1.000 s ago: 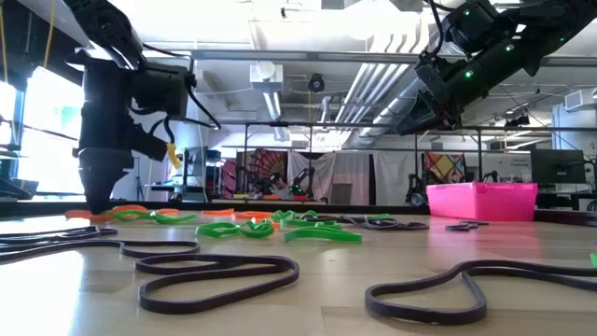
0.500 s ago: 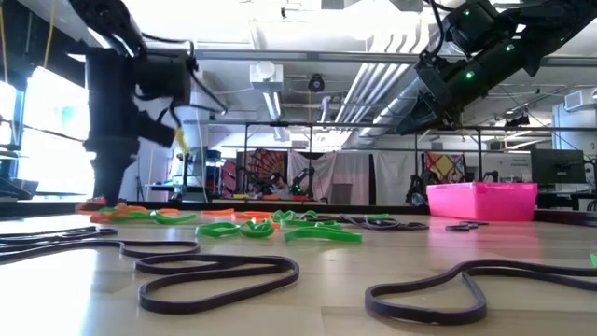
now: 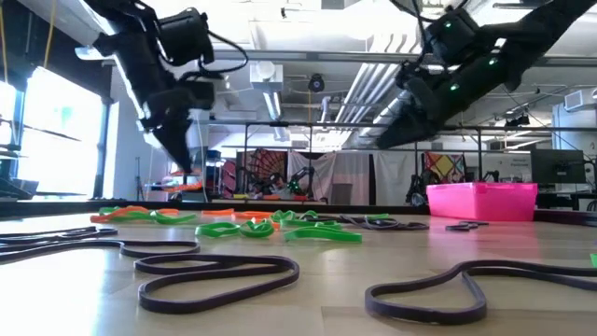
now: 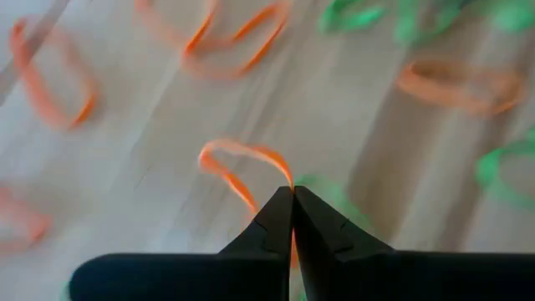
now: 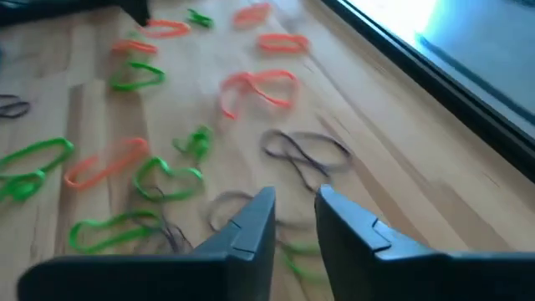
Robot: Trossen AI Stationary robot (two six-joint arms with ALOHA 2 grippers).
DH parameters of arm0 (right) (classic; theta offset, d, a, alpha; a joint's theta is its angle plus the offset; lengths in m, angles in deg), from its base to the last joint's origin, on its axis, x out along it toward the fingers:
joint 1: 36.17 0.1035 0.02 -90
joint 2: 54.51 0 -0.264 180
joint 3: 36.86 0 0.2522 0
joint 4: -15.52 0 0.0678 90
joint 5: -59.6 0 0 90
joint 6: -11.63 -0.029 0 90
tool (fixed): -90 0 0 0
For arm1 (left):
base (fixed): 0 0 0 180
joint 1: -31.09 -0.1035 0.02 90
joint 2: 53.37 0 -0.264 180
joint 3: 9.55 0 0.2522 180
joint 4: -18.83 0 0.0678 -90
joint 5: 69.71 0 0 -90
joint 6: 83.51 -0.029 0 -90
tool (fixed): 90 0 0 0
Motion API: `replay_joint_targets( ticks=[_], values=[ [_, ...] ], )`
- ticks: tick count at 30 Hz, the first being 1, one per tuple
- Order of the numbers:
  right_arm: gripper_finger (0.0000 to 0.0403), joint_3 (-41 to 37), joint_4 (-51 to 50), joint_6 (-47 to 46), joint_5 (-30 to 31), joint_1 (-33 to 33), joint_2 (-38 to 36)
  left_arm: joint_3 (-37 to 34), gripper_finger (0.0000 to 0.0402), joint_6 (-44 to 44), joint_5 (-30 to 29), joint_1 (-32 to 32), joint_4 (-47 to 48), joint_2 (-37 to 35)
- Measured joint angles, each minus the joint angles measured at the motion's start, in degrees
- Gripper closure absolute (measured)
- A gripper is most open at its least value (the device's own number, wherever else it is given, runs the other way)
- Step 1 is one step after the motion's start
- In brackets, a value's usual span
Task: Sort rubber bands into baskets
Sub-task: Put the orange rubber band into the red bin
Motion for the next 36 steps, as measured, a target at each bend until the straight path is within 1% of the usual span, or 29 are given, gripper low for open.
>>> replay_joint_targets(
  ticks=[4,8,12,14,20,24,26,32,36],
  values=[
    [0.0285,0.00,12.68,2.76,0.27,3.97,8.03,-0.02,0.0401,-1.02,6.52,-1.01,-7.64,0.00],
    [0.0253,0.00,25.44,8.66,0.40,7.90,14.84,-0.02,0.0401,-1.02,11.76,-1.66,-13.94,0.00],
    [0.0241,0.01,38.13,13.70,0.67,11.82,20.80,-0.02,0.0401,-0.45,14.54,-1.81,-19.71,0.00],
    [0.0241,0.81,41.77,14.53,2.71,13.48,23.33,-0.02,0.0401,0.41,15.27,-1.81,-22.55,0.00],
    [0.0242,7.81,42.12,19.47,13.90,17.57,28.97,-0.07,0.0401,3.47,21.49,-1.16,-31.23,1.53],
    [0.0242,12.46,42.15,24.41,20.91,19.81,31.64,-0.07,0.0401,3.59,22.55,0.09,-33.62,2.66],
    [0.0242,13.98,42.06,25.97,21.99,20.49,32.33,-0.07,0.0401,3.60,22.57,0.48,-33.70,2.71],
    [0.0242,16.67,41.52,26.98,21.24,21.19,32.45,-0.07,0.0401,3.56,22.72,1.27,-34.51,2.71],
    [0.0248,17.84,39.21,27.82,20.82,21.14,32.41,-0.17,0.0401,3.22,24.32,1.93,-36.22,2.73]
  ],
)
